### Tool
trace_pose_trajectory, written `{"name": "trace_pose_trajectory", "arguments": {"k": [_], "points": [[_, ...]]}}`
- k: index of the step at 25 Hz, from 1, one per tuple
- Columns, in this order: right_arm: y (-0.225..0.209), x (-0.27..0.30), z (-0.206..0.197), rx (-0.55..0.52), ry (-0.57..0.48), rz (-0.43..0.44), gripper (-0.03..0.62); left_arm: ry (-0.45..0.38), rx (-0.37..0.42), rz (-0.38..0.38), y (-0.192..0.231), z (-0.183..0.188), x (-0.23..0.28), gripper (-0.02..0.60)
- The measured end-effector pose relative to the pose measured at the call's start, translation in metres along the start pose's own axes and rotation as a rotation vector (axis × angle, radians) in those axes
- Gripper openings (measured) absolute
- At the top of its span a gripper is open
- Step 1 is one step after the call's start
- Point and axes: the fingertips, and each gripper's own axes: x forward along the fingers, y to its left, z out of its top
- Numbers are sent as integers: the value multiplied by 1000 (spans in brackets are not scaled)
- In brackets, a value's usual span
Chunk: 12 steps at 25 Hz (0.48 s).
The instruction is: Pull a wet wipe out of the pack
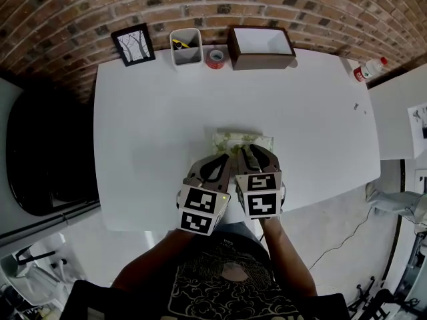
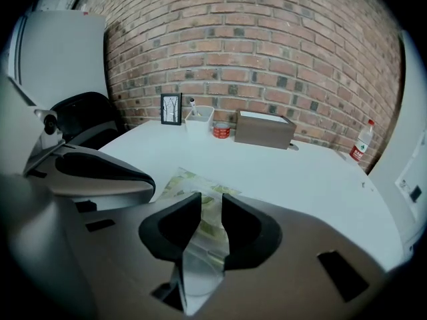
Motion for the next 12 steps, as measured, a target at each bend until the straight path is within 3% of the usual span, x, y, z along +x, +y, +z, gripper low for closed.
{"name": "trace_pose_trajectory", "arguments": {"k": [12], "points": [[-2,1,-3,12,-16,48,52,-3,-1,55,-1,1,3,17]]}}
